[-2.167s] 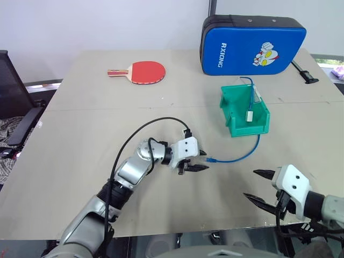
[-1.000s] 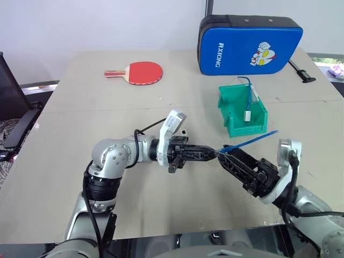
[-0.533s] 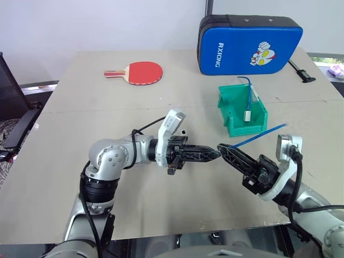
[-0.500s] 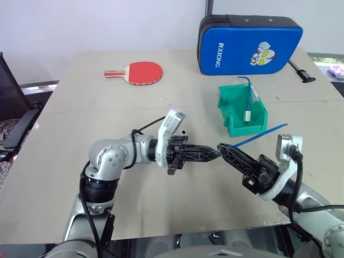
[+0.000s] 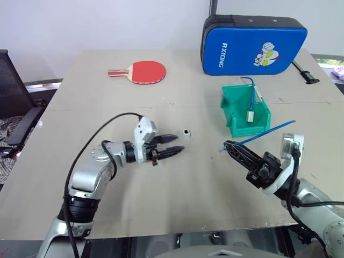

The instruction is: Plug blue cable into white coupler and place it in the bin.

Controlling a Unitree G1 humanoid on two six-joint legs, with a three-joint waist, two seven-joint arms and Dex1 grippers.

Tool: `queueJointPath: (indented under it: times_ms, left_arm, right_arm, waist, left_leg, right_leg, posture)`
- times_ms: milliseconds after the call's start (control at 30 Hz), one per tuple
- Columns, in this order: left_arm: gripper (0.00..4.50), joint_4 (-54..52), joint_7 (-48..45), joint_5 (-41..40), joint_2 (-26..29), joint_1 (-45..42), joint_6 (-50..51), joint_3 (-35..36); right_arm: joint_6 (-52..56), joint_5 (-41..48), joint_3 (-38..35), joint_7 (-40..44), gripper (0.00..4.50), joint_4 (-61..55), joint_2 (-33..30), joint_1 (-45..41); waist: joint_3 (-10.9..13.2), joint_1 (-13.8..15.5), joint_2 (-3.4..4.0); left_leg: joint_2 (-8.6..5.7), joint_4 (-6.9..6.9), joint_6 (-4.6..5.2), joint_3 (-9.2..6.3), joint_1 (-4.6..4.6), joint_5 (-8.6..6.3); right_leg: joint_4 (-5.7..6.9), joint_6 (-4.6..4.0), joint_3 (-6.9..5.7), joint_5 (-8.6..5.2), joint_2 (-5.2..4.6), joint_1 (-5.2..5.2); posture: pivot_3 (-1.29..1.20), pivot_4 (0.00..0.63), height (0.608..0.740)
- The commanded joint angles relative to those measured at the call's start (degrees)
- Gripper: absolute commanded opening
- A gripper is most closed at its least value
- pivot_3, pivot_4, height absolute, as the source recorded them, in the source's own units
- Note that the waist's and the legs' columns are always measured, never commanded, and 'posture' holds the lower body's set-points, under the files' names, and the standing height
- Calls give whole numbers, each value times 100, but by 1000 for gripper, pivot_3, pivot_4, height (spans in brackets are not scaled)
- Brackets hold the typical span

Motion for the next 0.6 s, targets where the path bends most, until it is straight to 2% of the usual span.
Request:
queueJointPath:
  times_ms: [33, 433, 533, 600]
  left_arm:
    - [2601, 339, -33, 383, -82, -264, -564, -101]
    - [2601, 2069, -269, 1198, -792, -1310, -1339, -727]
    - [1900, 2501, -395, 1395, -958, -1527, -1590, -890]
    - [1088, 2641, -477, 1417, -1008, -1583, -1677, -888]
  right_arm:
    - [-119, -45, 12, 113, 0, -72, -6, -38]
    - [-186, -258, 8, 50, 0, -168, -11, 48]
    - [-218, -466, 61, 21, 0, -218, -12, 26]
    - [-229, -615, 87, 52, 0, -231, -30, -20]
  waist:
    - [0, 4, 0]
    - [-2, -13, -2]
    - [-2, -12, -4]
    - [-3, -12, -4]
  left_leg:
    - [0, 0, 0, -1, -1, 0]
    - [1, -1, 1, -7, -4, -1]
    - [-1, 2, 1, -7, -4, 0]
    - [-2, 2, 1, -7, -4, 0]
  right_leg:
    - [0, 0, -1, 0, 0, 0]
    - [0, 21, -6, 14, 3, 0]
    - [2, 21, -6, 15, 3, 0]
    - [2, 21, -6, 15, 3, 1]
  posture:
    - [0, 150, 740]
    - [0, 150, 740]
    - [0, 150, 740]
    - [0, 150, 740]
